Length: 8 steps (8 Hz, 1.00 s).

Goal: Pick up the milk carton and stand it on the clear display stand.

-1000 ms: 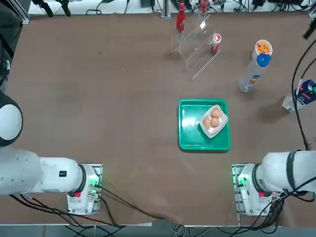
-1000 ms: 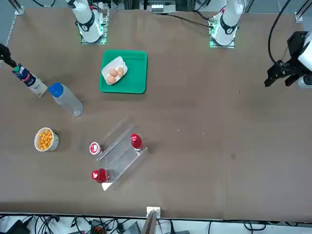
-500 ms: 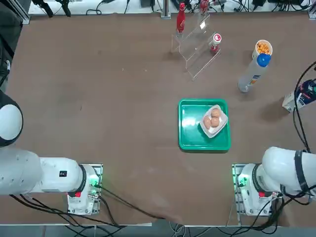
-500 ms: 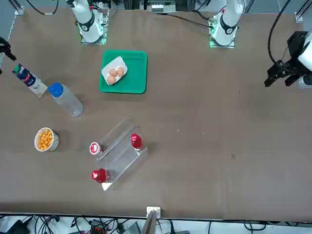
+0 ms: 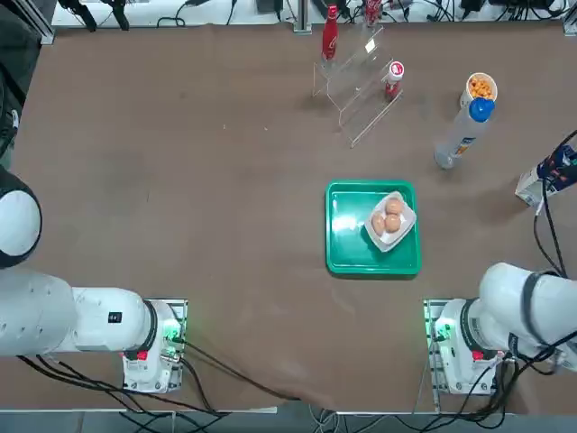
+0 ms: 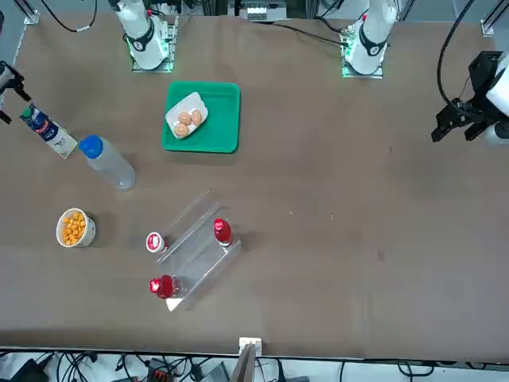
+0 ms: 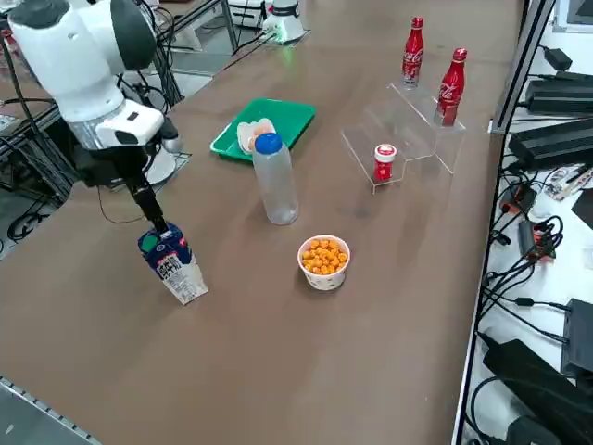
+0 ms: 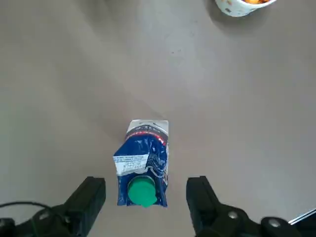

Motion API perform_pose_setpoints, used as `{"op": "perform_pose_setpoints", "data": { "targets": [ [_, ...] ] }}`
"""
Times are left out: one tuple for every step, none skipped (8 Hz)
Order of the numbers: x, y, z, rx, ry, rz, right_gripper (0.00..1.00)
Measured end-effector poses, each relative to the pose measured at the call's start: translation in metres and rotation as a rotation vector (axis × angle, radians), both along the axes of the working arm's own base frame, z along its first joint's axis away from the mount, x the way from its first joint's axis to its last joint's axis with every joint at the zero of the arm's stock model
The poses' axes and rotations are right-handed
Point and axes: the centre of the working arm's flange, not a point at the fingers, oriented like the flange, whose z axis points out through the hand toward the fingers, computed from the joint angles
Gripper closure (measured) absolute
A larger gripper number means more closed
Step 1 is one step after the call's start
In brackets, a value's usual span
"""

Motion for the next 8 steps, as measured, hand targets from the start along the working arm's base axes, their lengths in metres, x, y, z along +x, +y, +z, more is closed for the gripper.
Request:
{"op": "perform_pose_setpoints", "data": {
  "targets": [
    [-0.004,0.0,-0.011,-0.006,-0.008,0.009,0.0],
    [-0.01,-0.001,-0.022,-0.008,-0.011,0.017,0.0],
    [-0.013,-0.002,-0.032,-0.008,-0.008,0.027,0.0],
    [-0.015,-0.004,-0.041,-0.005,-0.002,0.033,0.0],
    [-0.014,-0.006,-0.049,-0.005,0.001,0.035,0.0],
    [-0.011,-0.008,-0.058,-0.007,0.003,0.037,0.0],
    [-0.01,-0.009,-0.067,-0.006,0.008,0.038,0.0],
    [-0.009,-0.01,-0.076,0.0,0.018,0.038,0.0]
  ]
}}
